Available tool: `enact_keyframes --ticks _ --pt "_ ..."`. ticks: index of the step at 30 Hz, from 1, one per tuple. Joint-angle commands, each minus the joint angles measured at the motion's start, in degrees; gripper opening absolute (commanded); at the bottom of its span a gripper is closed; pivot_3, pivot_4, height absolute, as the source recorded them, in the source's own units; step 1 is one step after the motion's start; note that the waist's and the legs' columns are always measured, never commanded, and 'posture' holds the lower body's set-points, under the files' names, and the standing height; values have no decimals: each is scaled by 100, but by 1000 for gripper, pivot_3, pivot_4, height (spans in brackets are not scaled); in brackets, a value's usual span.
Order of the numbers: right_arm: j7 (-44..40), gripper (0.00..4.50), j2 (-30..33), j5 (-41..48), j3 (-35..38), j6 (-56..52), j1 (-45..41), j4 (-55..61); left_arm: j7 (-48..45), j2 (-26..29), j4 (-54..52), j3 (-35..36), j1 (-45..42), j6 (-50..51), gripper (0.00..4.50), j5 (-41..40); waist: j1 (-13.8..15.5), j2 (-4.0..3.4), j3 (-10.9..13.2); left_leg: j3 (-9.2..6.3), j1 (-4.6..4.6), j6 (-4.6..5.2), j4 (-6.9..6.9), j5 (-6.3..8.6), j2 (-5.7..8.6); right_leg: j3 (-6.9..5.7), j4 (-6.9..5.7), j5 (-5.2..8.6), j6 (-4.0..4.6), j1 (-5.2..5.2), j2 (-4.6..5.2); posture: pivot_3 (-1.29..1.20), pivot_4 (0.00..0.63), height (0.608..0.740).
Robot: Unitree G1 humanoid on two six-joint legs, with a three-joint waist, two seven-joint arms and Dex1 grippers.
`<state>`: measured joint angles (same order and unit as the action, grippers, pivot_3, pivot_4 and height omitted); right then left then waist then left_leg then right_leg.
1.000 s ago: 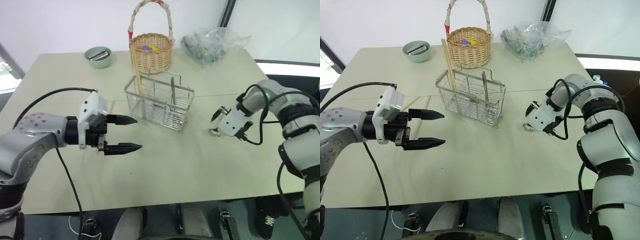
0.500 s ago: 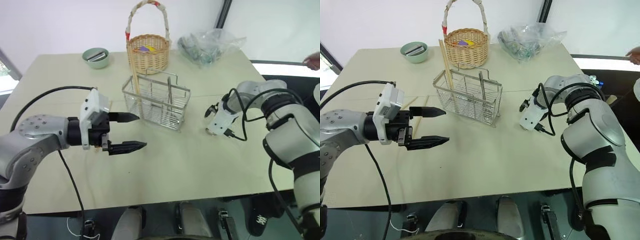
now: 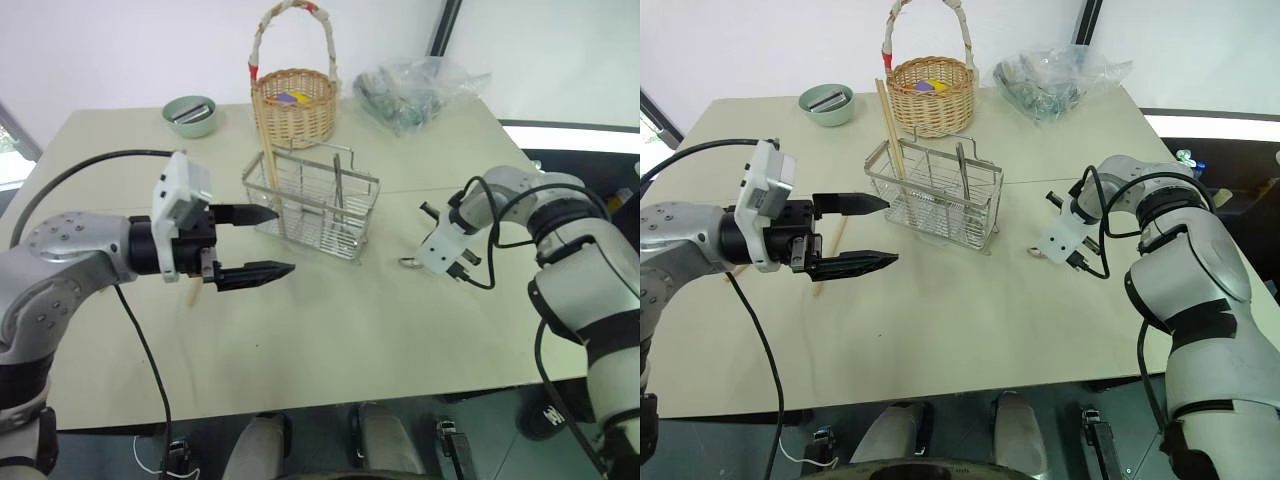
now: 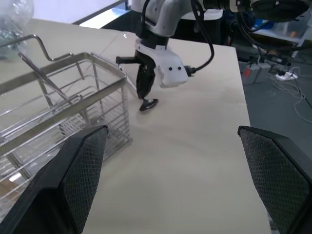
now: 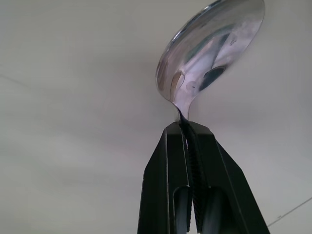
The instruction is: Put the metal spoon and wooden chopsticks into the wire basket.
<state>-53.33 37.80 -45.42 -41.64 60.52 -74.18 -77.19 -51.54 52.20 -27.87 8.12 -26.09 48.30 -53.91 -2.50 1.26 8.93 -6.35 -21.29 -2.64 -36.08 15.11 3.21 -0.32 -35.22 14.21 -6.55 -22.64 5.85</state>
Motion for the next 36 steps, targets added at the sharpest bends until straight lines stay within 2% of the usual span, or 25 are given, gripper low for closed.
enact_keyframes --ticks 1,3,5,7,9,13,15,18,24,28,33,36 --pt "-704 37 200 753 549 200 30 97 -113 -46 103 -61 -270 -150 4500 133 4 1 1 0 0 0 0 0 0 0 0 0 0 0 0 0 150 681" --pt "-1712 37 217 1662 1126 169 162 160 -158 -79 197 -76 -379 -167 4500 178 -6 1 1 1 0 0 0 0 -1 0 1 -1 -2 2 0 0 150 681" --pt "-3162 37 259 3177 1854 -444 527 791 -204 -95 309 -51 -500 -179 4500 205 -5 1 1 1 4 0 -4 0 -2 0 3 -1 -3 9 0 0 150 681" --pt "-3840 37 626 4790 2091 -1817 1175 2391 -272 -94 423 -23 -604 -214 4500 259 -1 0 1 -6 6 2 -7 1 -11 -1 6 -2 -3 19 1 0 150 681" --pt "-3917 37 1095 5976 2374 -3423 1826 4086 -336 -87 499 7 -681 -233 4500 288 37 -9 6 -14 4 4 -8 2 -14 -1 3 -2 -4 19 8 0 150 681" --pt "-3588 37 1694 7224 3298 -5829 2647 6295 -441 -73 572 40 -719 -273 4500 313 106 -14 8 -25 -9 9 -6 5 -9 0 6 -1 -2 10 10 0 150 681" --pt "-3145 37 1838 7764 3765 -6831 2867 6998 -494 -74 623 21 -737 -316 4500 371 134 -14 7 -20 -4 12 -5 8 -11 2 6 0 -1 9 10 0 150 681" --pt "-1939 37 1543 8805 4498 -8472 2657 7519 -553 -125 758 -38 -844 -392 4500 492 169 -11 6 -20 -6 13 -4 8 -15 2 10 12 20 9 9 0 150 681" --pt "-259 37 516 9291 4922 -9549 2303 7969 -634 -224 875 -105 -962 -463 4500 649 183 2 -2 -19 -8 14 -10 7 -14 2 15 13 23 10 10 0 150 681" --pt "117 37 41 8612 4618 -9221 2400 7919 -626 -259 862 -96 -988 -482 4500 695 196 2 -2 -17 -18 14 -5 7 -10 2 12 -1 -1 -2 13 0 150 681" --pt "299 37 -266 7521 4074 -8470 2649 7596 -524 -234 755 48 -957 -426 4500 639 179 5 -4 -11 -19 16 -6 8 -6 1 13 -2 -4 -3 14 0 150 681" --pt "254 37 -371 7190 3850 -8359 2868 7509 -435 -191 698 181 -919 -362 4500 568 176 5 -3 -10 -18 17 -5 9 -6 1 11 -2 -4 -4 13 0 150 681"
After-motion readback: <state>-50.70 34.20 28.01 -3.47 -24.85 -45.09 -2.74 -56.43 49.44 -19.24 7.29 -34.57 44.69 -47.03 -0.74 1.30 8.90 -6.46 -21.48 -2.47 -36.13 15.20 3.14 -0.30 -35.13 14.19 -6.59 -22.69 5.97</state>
